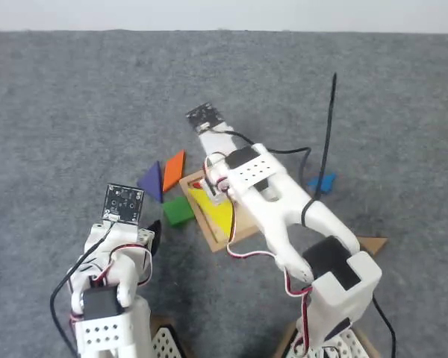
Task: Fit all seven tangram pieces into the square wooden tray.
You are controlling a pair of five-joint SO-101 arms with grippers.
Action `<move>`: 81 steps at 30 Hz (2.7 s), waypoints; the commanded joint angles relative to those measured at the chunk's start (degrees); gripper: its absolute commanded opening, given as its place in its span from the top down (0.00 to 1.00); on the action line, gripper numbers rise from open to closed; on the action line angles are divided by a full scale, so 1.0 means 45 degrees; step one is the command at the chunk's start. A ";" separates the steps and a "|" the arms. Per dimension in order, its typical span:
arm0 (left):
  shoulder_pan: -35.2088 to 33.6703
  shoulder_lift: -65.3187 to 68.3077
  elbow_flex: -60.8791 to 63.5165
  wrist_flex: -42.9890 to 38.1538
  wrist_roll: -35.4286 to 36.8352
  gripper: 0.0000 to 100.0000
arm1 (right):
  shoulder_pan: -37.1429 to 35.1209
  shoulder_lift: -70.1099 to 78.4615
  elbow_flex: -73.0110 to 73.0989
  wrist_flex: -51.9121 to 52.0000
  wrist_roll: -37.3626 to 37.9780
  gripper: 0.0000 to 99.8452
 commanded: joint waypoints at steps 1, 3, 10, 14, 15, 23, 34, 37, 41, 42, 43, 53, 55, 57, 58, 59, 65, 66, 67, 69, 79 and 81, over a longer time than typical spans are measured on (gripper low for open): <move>-0.0078 -0.0254 -0.0107 0.0098 -0.0215 0.75 | -0.0361 0.0068 -0.0078 0.0244 0.0078 0.91; -0.0078 -0.0254 -0.0107 0.0098 -0.0215 0.75 | -0.0322 0.0068 -0.0078 0.0244 0.0078 0.91; -0.0078 -0.0254 -0.0107 0.0098 -0.0215 0.75 | -0.0107 0.0068 -0.0078 0.0264 -0.0508 0.91; -0.0078 -0.0254 -0.0107 0.0098 -0.0215 0.75 | 0.0440 0.0068 -0.0059 0.0264 -0.0567 0.91; -0.0078 -0.0254 -0.0107 0.0098 -0.0215 0.75 | 0.0557 0.0068 -0.0059 0.0361 -0.0762 0.91; -0.0078 -0.0254 -0.0107 0.0098 -0.0215 0.75 | 0.0733 0.0068 -0.0098 0.0557 -0.1407 0.91; -0.0078 -0.0254 -0.0107 0.0098 -0.0215 0.75 | 0.0967 0.0127 -0.0488 -0.0752 -0.1368 0.91; -0.0078 -0.0254 -0.0107 0.0098 -0.0215 0.75 | 0.0967 0.0186 -0.0488 -0.1358 -0.1348 0.91; -0.0078 -0.0254 -0.0107 0.0098 -0.0215 0.75 | 0.1006 0.0225 -0.0488 -0.1690 -0.1328 0.91; -0.0078 -0.0254 -0.0107 0.0098 -0.0215 0.75 | 0.1006 0.0225 -0.0488 -0.1690 -0.1231 0.91; -0.0078 -0.0254 -0.0107 0.0098 -0.0215 0.75 | 0.1006 0.0225 -0.0508 -0.1690 -0.1035 0.91; -0.0078 -0.0254 -0.0107 0.0098 -0.0215 0.75 | 0.1573 -0.0049 -0.1700 -0.1045 -0.0332 0.91; -0.0078 -0.0254 -0.0107 0.0098 -0.0215 0.75 | 0.1455 -0.0635 -0.1719 -0.0440 -0.0352 0.91; -0.0078 -0.0254 -0.0107 0.0098 -0.0215 0.75 | 0.1045 -0.1534 -0.1309 -0.0010 -0.0352 0.91; -0.0078 -0.0254 -0.0107 0.0098 -0.0215 0.75 | 0.0772 -0.2081 -0.0899 0.0147 -0.0371 0.91; -0.0078 -0.0254 -0.0107 0.0098 -0.0215 0.75 | 0.0420 -0.2725 -0.0313 0.0205 -0.0371 0.91; -0.0078 -0.0254 -0.0107 0.0098 -0.0215 0.75 | -0.1065 -0.6496 0.4552 -0.1299 -0.0352 0.91; -0.0078 -0.0254 -0.0107 0.0098 -0.0215 0.75 | -0.1006 -0.6828 0.5118 -0.1592 -0.0332 0.91; -0.0078 -0.0254 -0.0107 0.0098 -0.0215 0.75 | -0.0889 -0.7004 0.5470 -0.1729 -0.0332 0.91; -0.0078 -0.0254 -0.0107 0.0098 -0.0215 0.75 | -0.0733 -0.6965 0.5802 -0.1729 -0.0332 0.91; -0.0078 -0.0254 -0.0107 0.0098 -0.0215 0.75 | -0.1846 -0.6125 0.5939 -0.1866 -0.0410 0.91; -0.0078 -0.0254 -0.0107 0.0098 -0.0215 0.75 | -0.1905 -0.6066 0.5978 -0.1866 -0.0664 0.91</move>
